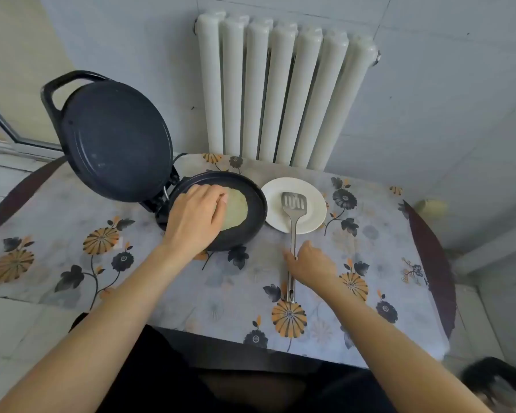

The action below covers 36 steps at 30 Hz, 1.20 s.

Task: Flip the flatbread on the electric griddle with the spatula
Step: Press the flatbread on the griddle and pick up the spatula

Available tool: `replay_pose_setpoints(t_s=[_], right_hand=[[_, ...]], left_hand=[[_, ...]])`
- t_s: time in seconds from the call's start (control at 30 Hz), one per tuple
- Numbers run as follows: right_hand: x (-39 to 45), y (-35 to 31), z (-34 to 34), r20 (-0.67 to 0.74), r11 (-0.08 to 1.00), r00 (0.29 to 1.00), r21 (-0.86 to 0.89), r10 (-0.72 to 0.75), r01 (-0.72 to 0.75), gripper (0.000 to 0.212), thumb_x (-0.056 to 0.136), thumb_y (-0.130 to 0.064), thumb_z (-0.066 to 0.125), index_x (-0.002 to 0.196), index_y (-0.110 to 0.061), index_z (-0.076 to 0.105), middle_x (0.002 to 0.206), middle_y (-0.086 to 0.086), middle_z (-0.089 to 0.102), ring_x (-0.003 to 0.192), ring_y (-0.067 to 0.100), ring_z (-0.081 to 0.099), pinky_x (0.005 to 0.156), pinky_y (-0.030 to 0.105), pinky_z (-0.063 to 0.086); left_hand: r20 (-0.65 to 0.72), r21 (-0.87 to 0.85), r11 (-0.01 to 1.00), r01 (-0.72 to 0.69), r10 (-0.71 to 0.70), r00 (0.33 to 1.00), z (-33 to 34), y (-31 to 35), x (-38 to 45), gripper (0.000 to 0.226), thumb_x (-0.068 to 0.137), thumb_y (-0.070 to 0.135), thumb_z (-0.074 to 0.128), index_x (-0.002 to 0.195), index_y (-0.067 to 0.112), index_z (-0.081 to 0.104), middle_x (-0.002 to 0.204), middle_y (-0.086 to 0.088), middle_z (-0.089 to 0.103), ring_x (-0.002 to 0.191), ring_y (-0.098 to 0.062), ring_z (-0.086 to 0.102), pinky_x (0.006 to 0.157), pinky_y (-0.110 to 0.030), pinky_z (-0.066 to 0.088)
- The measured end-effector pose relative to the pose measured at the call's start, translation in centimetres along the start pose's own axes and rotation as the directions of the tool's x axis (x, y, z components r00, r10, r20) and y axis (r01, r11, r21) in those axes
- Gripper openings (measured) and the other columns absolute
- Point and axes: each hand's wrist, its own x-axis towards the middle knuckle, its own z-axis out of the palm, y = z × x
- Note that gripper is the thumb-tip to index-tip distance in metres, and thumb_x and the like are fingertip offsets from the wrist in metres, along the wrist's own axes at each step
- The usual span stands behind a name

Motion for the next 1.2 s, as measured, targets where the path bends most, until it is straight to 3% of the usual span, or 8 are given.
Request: replay_pose_setpoints(t_s=[0.1,0.3,0.6,0.73,0.87,0.93,1.07,1.2], right_hand=[[-0.2,0.1,0.6,0.030,0.998,0.999,-0.049,0.040,-0.039,0.052,0.104,-0.051,0.041,0.124,-0.003,0.048,0.116,0.016,0.067,0.102,0.035,0.067,0.078,0.040,0.053],[-0.2,0.2,1.0,0.106,0.998,0.993,-0.052,0.052,-0.046,0.047,0.102,-0.047,0.048,0.120,-0.004,0.053,0.114,0.015,0.067,0.101,0.033,0.068,0.080,0.041,0.056],[-0.3,0.8,1.2,0.058,0.998,0.998,0.049,0.038,-0.041,0.035,0.101,-0.037,0.047,0.111,-0.003,0.047,0.099,0.015,0.066,0.087,0.035,0.069,0.069,0.037,0.052],[-0.5,1.1,1.6,0.034,0.991,0.998,0.121,0.048,-0.052,0.029,0.103,-0.032,0.043,0.108,-0.003,0.043,0.082,0.008,0.057,0.071,0.028,0.061,0.061,0.035,0.046],[-0.8,1.1,1.8,0.000,0.954,0.996,0.288,0.085,-0.081,0.017,0.107,-0.022,0.036,0.107,-0.005,0.036,0.070,0.010,0.053,0.052,0.026,0.059,0.040,0.031,0.045],[-1.1,1.0,1.6,-0.030,0.924,0.992,0.368,0.121,-0.101,0.015,0.109,-0.021,0.035,0.107,-0.007,0.032,0.070,0.011,0.054,0.055,0.030,0.060,0.041,0.034,0.046],[-1.3,1.0,0.9,-0.156,0.898,0.977,0.435,0.146,-0.065,0.022,0.110,-0.027,0.037,0.105,-0.006,0.034,0.067,0.005,0.051,0.053,0.019,0.047,0.044,0.032,0.031],[-1.3,1.0,-0.9,-0.239,0.822,0.968,0.565,0.075,0.076,0.022,0.108,-0.028,0.047,0.105,-0.009,0.038,0.070,0.002,0.053,0.054,0.017,0.051,0.045,0.029,0.034]], left_hand=[[-0.004,-0.026,0.999,0.020,-0.020,1.000,0.5,-0.4,-0.7,0.019,0.100,0.018,0.049,0.102,0.008,0.065,0.095,-0.007,0.071,0.088,-0.029,0.062,0.071,-0.047,0.053],[0.031,-0.060,0.997,0.038,-0.037,0.999,2.4,-0.6,-3.2,0.031,0.099,0.027,0.052,0.073,0.010,0.051,0.065,-0.003,0.056,0.065,-0.023,0.051,0.051,-0.035,0.040],[0.162,-0.038,0.999,0.003,0.003,0.987,4.5,-1.1,-6.2,0.034,0.095,0.038,0.060,0.073,0.014,0.054,0.063,0.004,0.058,0.060,-0.017,0.053,0.047,-0.032,0.045],[0.217,0.000,1.000,-0.021,0.021,0.976,4.6,-1.4,-7.3,0.030,0.095,0.038,0.060,0.075,0.017,0.057,0.064,0.005,0.059,0.061,-0.014,0.054,0.048,-0.030,0.048],[0.253,0.011,1.000,-0.013,0.010,0.967,4.6,-1.2,-8.4,0.029,0.094,0.039,0.062,0.075,0.018,0.061,0.066,0.006,0.063,0.064,-0.012,0.056,0.049,-0.033,0.052],[0.283,0.011,1.000,-0.010,0.007,0.959,4.7,-1.1,-8.9,0.028,0.095,0.039,0.062,0.078,0.017,0.065,0.071,0.004,0.066,0.068,-0.014,0.060,0.052,-0.035,0.054],[0.320,0.034,0.999,-0.031,0.019,0.947,4.9,-1.1,-10.0,0.024,0.095,0.038,0.062,0.086,0.017,0.069,0.080,0.003,0.072,0.080,-0.016,0.064,0.056,-0.034,0.056],[0.364,0.026,1.000,-0.001,-0.009,0.931,5.1,-1.2,-10.5,0.025,0.096,0.041,0.058,0.094,0.020,0.071,0.088,0.004,0.074,0.086,-0.017,0.066,0.063,-0.033,0.056]])
